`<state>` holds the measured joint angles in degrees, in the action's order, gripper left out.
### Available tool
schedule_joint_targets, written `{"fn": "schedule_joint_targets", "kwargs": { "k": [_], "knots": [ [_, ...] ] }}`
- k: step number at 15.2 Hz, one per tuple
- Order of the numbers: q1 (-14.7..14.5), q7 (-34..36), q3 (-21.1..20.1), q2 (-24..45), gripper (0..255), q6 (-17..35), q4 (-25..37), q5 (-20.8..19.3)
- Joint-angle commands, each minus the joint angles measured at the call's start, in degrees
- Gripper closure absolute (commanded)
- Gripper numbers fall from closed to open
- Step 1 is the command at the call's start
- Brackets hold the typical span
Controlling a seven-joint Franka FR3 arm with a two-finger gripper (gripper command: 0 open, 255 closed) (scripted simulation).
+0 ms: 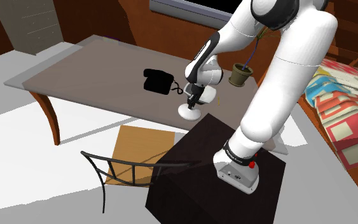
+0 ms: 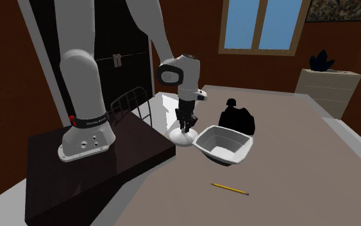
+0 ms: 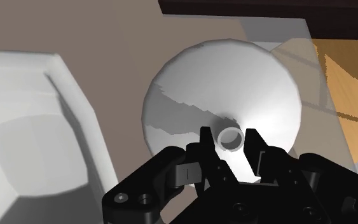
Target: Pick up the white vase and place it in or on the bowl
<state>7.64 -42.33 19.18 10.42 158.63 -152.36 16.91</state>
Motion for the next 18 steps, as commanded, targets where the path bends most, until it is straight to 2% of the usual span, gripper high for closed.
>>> {"fn": "schedule_joint_targets", "kwargs": {
  "k": [1,6,11,18],
  "knots": [
    [0.0,0.0,0.0,0.1,255,0.0,0.0,0.0],
    [0.0,0.0,0.0,0.1,255,0.0,0.0,0.0],
    [-1.4,4.6,2.7,-5.1,255,-3.9,-0.8,-6.2],
    [-1.3,10.0,4.1,-12.1,255,-9.9,-0.9,-13.4]
  ]
}}
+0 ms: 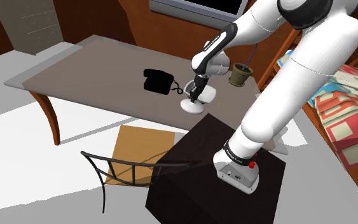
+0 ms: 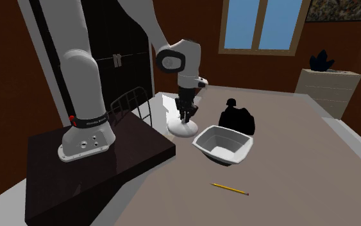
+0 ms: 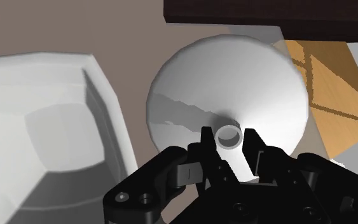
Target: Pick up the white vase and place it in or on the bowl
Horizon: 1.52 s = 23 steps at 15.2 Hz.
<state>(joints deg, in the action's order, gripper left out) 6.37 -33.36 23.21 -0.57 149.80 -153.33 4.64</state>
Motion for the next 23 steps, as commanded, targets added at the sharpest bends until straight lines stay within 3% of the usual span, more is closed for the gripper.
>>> {"fn": "schedule_joint_targets", "kwargs": {
  "k": [1,9,18,23],
  "knots": [
    [0.1,1.6,0.0,-2.1,255,-2.0,0.1,-1.9],
    [1.2,5.2,-0.5,-9.1,255,-9.5,1.2,-6.5],
    [2.1,7.4,-1.6,-15.2,255,-17.5,3.3,-9.0],
    [3.2,0.1,2.6,-8.4,255,-20.5,12.8,-6.8]
  ]
}}
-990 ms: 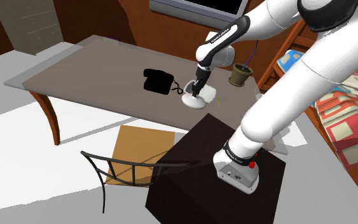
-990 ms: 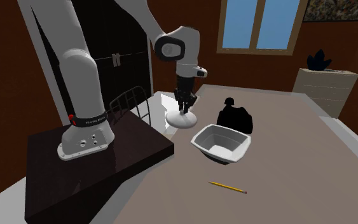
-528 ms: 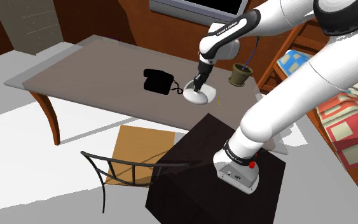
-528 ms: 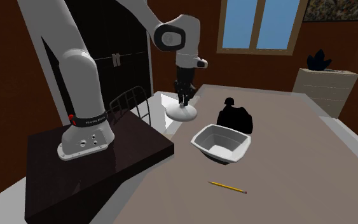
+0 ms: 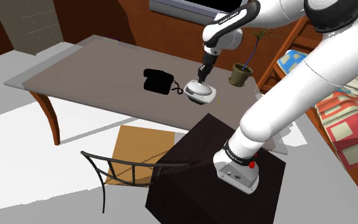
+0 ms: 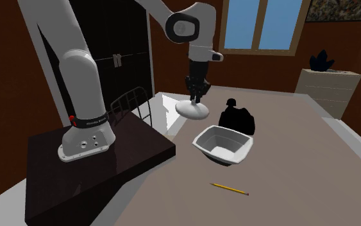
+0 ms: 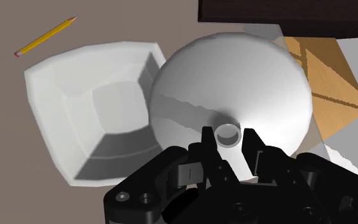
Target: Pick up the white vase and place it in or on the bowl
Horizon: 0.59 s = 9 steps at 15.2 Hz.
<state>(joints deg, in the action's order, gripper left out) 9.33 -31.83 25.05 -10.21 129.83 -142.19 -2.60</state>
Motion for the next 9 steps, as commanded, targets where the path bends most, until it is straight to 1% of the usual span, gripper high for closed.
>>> {"fn": "schedule_joint_targets", "kwargs": {
  "k": [1,5,9],
  "knots": [
    [0.4,-3.0,1.5,2.8,255,-1.2,3.7,1.1],
    [1.6,-9.0,4.0,9.2,255,-4.3,12.4,4.4],
    [3.8,-14.8,5.7,16.2,255,-8.1,22.0,8.2]
  ]
}}
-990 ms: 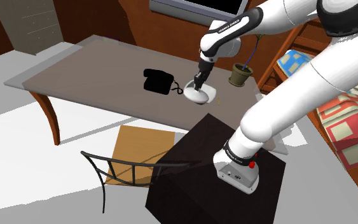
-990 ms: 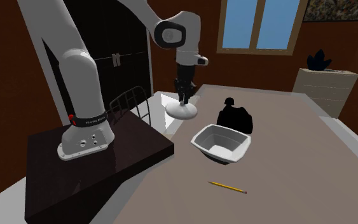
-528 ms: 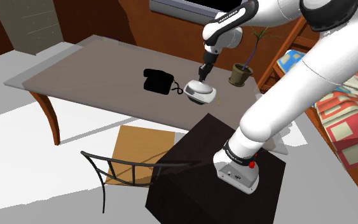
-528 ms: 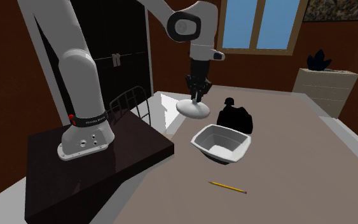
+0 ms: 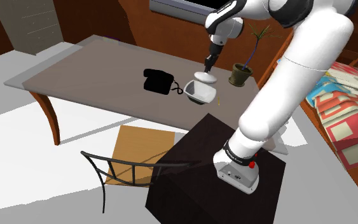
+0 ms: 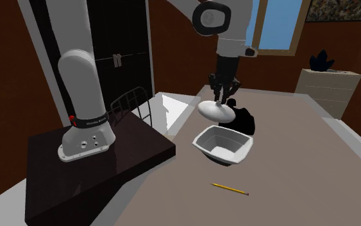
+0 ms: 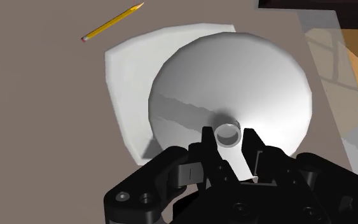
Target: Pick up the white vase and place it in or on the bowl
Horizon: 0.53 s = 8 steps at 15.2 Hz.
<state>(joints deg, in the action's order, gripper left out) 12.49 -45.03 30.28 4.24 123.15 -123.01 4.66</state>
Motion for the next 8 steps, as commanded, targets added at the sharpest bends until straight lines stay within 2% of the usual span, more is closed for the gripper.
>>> {"fn": "schedule_joint_targets", "kwargs": {
  "k": [1,2,8],
  "knots": [
    [1.3,-2.9,0.7,3.6,255,-2.5,5.4,2.0],
    [2.0,-4.2,0.9,5.4,255,-3.5,7.8,2.9],
    [2.5,-5.5,0.4,7.9,255,0.6,5.9,4.7]
  ]
}}
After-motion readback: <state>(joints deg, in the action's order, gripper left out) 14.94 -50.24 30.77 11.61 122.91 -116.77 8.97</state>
